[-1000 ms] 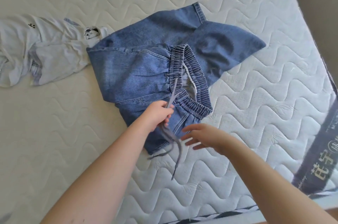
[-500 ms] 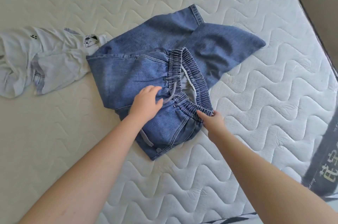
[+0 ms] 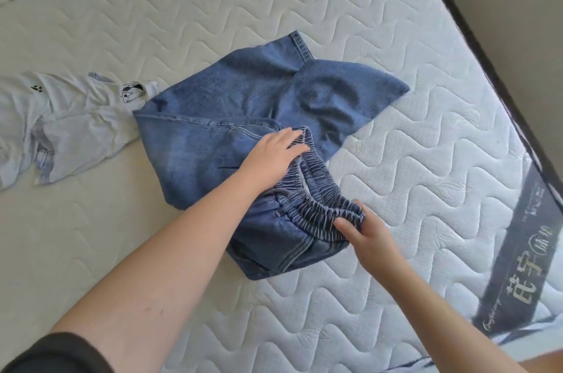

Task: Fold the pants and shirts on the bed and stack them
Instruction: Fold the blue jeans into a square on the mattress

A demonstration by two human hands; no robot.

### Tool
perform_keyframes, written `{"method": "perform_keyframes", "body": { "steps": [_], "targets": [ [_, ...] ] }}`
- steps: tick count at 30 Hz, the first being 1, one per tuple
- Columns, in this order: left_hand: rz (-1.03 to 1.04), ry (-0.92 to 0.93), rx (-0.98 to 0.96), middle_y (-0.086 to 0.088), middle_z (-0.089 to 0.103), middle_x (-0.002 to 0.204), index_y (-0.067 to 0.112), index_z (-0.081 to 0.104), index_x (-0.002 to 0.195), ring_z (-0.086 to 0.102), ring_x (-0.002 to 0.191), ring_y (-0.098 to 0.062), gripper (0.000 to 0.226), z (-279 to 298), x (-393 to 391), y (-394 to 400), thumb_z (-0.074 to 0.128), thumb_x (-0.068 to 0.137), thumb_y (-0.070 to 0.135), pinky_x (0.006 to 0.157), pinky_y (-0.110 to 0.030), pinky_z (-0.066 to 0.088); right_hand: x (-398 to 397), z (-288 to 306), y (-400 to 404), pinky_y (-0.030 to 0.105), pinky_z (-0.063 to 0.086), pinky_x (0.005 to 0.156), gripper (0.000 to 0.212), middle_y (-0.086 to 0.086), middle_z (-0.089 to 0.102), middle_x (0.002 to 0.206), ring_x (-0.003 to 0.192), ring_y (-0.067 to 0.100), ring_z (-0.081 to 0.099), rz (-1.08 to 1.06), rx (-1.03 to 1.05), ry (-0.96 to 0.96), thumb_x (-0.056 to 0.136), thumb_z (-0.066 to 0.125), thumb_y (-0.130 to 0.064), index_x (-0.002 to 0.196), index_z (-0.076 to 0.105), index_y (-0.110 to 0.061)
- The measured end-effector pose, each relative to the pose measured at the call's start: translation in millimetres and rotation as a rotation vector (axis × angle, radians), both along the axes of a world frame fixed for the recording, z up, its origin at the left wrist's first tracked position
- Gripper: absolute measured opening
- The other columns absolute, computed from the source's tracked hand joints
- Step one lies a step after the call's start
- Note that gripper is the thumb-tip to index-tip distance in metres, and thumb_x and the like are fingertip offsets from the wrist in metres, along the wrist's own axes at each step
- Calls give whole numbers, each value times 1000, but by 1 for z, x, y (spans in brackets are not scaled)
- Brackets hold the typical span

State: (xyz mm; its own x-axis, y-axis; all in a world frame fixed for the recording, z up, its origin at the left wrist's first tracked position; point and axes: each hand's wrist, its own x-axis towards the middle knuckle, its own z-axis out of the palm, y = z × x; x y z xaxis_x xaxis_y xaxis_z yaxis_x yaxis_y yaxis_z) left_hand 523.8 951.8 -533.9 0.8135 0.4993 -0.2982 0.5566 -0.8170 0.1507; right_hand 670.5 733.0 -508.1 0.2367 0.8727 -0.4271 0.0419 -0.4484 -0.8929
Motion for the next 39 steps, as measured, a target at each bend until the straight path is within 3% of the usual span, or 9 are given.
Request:
{"method": "perform_keyframes", "body": {
  "steps": [3, 6, 11, 15, 21, 28, 31, 34, 39],
  "targets": [
    [-200, 224, 21, -6, -3, 166, 36, 43, 144, -3, 152, -25, 62, 2, 27, 1, 50, 93, 0, 122, -50, 5, 26, 19, -27, 30, 48, 81, 10, 1, 69, 88, 82, 15, 63, 45, 6, 18, 92, 62, -17, 101, 62, -12],
    [-357, 368, 53, -6, -9, 165, 42, 39, 144, -6, 152, -26, 60, 4, 48, -10, 60, 93, 17, 121, -56, 3, 53, 33, -54, 24, 43, 72, 7, -10, 62, 73, 70, 4, 55, 76, -25, -30, 92, 62, -16, 86, 59, -12],
    [-636, 278, 59, -4, -10, 165, 48, 5, 153, 1, 152, -26, 82, 8, 84, -57, 43, 97, 2, 119, -55, 15, 73, 55, -88, 13, 37, 62, 27, -20, 59, 70, 65, -3, 52, 182, -87, -135, 94, 61, -4, 79, 54, -26],
    [-764, 298, -38, -2, -9, 165, 49, 16, 152, 1, 151, -24, 83, 11, 103, -89, 45, 91, -1, 118, -49, 17, 77, 70, -112, 16, 36, 62, 27, -24, 59, 68, 66, -3, 52, 236, -99, -159, 93, 64, -10, 80, 52, -30],
    [-734, 349, -5, 0, 13, 163, 37, 51, 129, 10, 150, -20, 55, 33, 115, -107, 72, 79, 32, 116, -48, 21, 81, 87, -153, 16, 39, 62, 22, -23, 61, 72, 67, -1, 54, 179, -111, -196, 93, 64, -13, 85, 54, -31],
    [-684, 546, -99, 2, 9, 164, 29, 68, 100, -9, 151, -19, 21, 90, 84, -115, 69, 79, 33, 115, -67, 6, 86, 113, -193, 23, 44, 64, 49, 10, 69, 96, 75, 23, 64, 25, -40, -376, 94, 61, -28, 123, 43, -64],
    [-667, 594, -79, -1, 37, 153, 32, 61, 87, 9, 150, -24, 8, 125, 61, -122, 63, 82, 39, 114, -64, 17, 92, 126, -201, 15, 37, 50, 40, 4, 64, 68, 47, 9, 47, 127, -21, -478, 91, 66, -30, 105, 50, -64],
    [-542, 550, -35, -9, 63, 107, 27, 55, 93, 56, 110, -30, 17, 159, 29, -122, 55, 85, 42, 90, -43, 48, 98, 145, -200, 10, 39, 52, 37, -14, 62, 64, 51, 3, 52, 220, -64, -555, 81, 75, -39, 101, 51, -60],
    [-324, 405, 35, -2, 52, 78, 24, 32, 93, 53, 72, -27, 34, 214, -42, -125, 59, 88, 42, 59, -38, 44, 87, 178, -180, 14, 36, 55, 44, -22, 57, 76, 65, 0, 53, 418, -155, -757, 81, 76, -41, 119, 53, -39]
  ]
}}
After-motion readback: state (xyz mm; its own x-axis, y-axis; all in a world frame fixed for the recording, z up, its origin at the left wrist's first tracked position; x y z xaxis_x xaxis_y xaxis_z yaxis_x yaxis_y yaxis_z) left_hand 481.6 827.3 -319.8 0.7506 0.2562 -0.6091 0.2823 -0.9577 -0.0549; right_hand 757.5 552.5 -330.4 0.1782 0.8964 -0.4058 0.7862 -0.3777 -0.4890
